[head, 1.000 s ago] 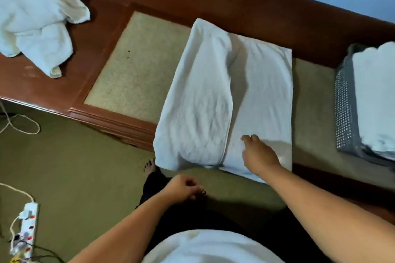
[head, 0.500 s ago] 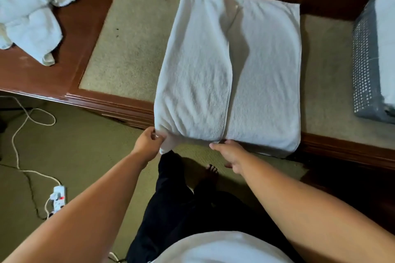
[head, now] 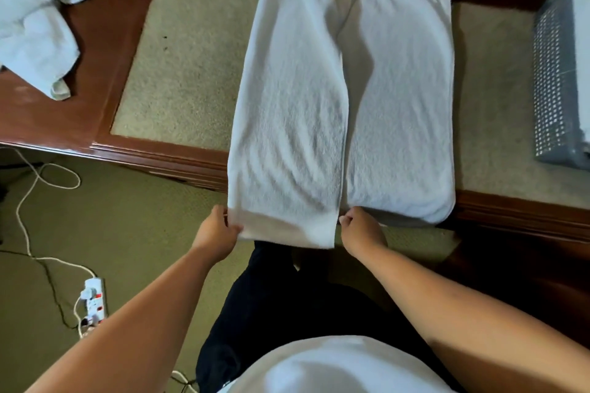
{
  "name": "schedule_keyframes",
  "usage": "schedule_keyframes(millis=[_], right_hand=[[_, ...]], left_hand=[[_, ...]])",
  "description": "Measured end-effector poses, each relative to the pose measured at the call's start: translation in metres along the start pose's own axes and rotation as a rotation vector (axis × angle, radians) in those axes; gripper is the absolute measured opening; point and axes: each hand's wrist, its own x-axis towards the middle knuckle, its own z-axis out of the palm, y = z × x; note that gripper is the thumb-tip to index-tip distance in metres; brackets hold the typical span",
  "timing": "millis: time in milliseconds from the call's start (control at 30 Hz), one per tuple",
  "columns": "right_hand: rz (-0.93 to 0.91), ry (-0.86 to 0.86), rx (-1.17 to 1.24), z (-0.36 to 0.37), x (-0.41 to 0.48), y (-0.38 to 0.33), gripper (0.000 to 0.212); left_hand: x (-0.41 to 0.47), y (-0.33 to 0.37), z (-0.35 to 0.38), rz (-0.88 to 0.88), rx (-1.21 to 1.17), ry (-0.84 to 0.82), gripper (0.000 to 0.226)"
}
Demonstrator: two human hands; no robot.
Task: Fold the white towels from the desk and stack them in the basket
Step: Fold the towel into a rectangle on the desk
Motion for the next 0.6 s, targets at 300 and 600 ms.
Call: schedule_keyframes(millis=[300,600], right_hand=[[-0.557,0.431,-0.024,-0.024,0.007,-0.042,0.027],[-0.497,0.38,-0.218,-0.066,0.112,-0.125,0.072]], left_hand=[[0.012,0.046,-0.014,0.552,0.177,0.408,0.057],[0.11,0.16,-0.035,0.869,0.601,0.144,0.074]])
